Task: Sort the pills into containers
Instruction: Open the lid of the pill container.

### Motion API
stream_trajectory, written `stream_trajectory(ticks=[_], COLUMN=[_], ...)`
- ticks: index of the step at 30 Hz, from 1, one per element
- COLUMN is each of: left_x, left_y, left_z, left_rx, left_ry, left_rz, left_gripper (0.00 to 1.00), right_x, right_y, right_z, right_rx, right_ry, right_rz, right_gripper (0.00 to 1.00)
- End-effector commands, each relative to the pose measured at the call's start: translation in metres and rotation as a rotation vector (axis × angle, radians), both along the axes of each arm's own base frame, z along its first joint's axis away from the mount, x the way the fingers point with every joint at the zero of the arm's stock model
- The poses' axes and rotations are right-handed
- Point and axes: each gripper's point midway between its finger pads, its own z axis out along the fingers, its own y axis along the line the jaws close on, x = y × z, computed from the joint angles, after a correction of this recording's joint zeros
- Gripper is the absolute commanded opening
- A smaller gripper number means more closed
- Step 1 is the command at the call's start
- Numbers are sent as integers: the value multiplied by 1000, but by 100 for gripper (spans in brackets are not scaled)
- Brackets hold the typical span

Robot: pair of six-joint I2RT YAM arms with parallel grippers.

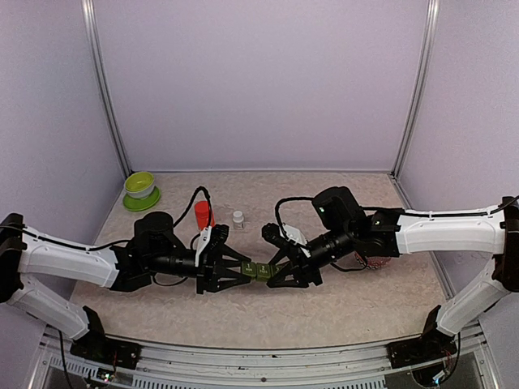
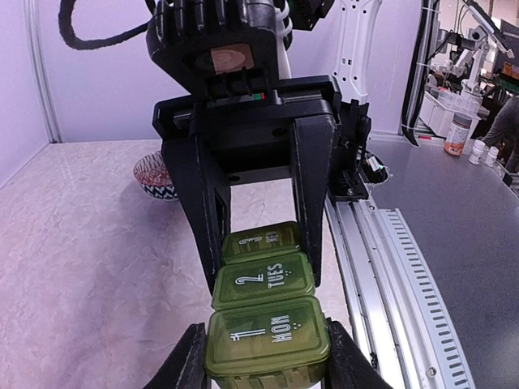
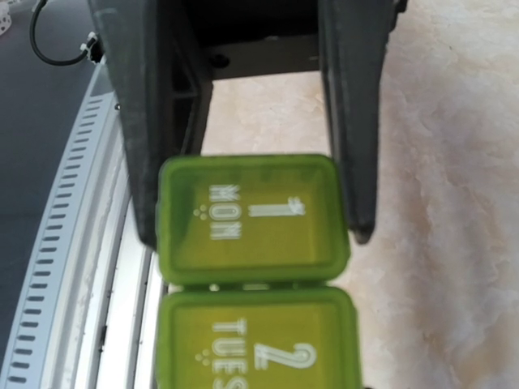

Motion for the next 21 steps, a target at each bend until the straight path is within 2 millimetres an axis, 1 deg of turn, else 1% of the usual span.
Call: stream_trajectory(ticks=[1, 4, 5, 6, 7, 12, 13, 14, 15, 16, 21], left_x=[-1, 2, 4, 6, 7, 7, 6, 6, 7, 7, 11], left_y=[-1, -2, -3, -3, -4, -5, -5, -6, -6, -6, -4], left_z=[4, 3, 3, 3, 4, 2, 2, 2, 2, 2, 3], left_rx=[-14, -14, -15, -16, -21, -46, -52, -55, -57, -57, -64], left_ry=[2, 27, 37, 49, 60, 123, 133, 142, 151, 159, 172], left_rz=[1, 19, 29, 39, 44, 49, 46, 46, 48, 47, 54], left_gripper=[26, 27, 24, 18, 16, 14, 15, 20, 28, 32, 38], right_x=[5, 9, 11, 14, 17, 22, 23, 23, 23, 23, 22], right_y=[2, 2, 2, 1, 1, -1, -1, -2, -2, -3, -6], right_z=[4, -1, -3, -4, -6, -11, -12, -13, -14, -14, -11], right_rx=[10, -6, -15, -20, -27, -47, -51, -53, -54, -54, -48], right_ry=[-21, -26, -31, -39, -46, -63, -64, -66, -65, -66, -78], right_rz=[-12, -29, -41, -55, -67, -90, -95, -97, -99, -99, -104], right_gripper=[33, 33, 33, 33, 33, 33, 33, 33, 33, 33, 33])
